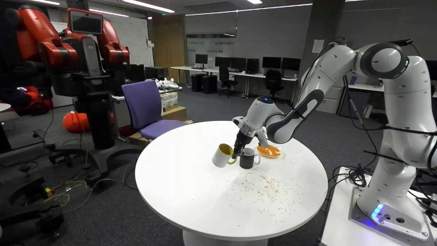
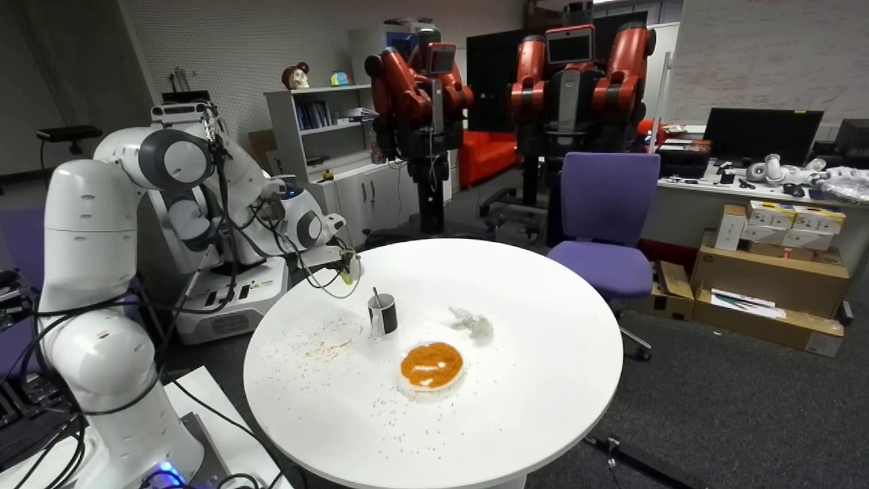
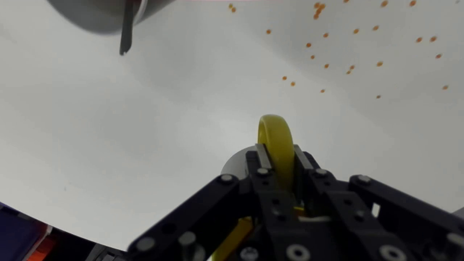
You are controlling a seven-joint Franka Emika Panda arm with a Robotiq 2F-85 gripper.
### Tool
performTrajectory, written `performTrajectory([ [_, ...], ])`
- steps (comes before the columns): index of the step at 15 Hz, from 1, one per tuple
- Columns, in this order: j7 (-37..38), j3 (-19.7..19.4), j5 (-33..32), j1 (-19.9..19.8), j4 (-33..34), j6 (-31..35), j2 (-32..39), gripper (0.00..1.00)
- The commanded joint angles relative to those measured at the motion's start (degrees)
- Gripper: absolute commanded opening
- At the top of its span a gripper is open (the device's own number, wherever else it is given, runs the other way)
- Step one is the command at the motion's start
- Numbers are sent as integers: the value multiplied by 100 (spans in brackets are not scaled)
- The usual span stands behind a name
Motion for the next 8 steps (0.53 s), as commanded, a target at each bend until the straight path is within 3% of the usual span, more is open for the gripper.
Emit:
performTrajectory([
  [1, -1191, 961, 1227, -929, -822, -289, -734, 5],
  [3, -1865, 1331, 2013, -1345, -780, -727, -687, 5],
  [5, -2381, 1271, 2581, -1429, -545, -1335, -600, 5],
  [8, -2499, 882, 2539, -1352, -247, -2252, -545, 5],
])
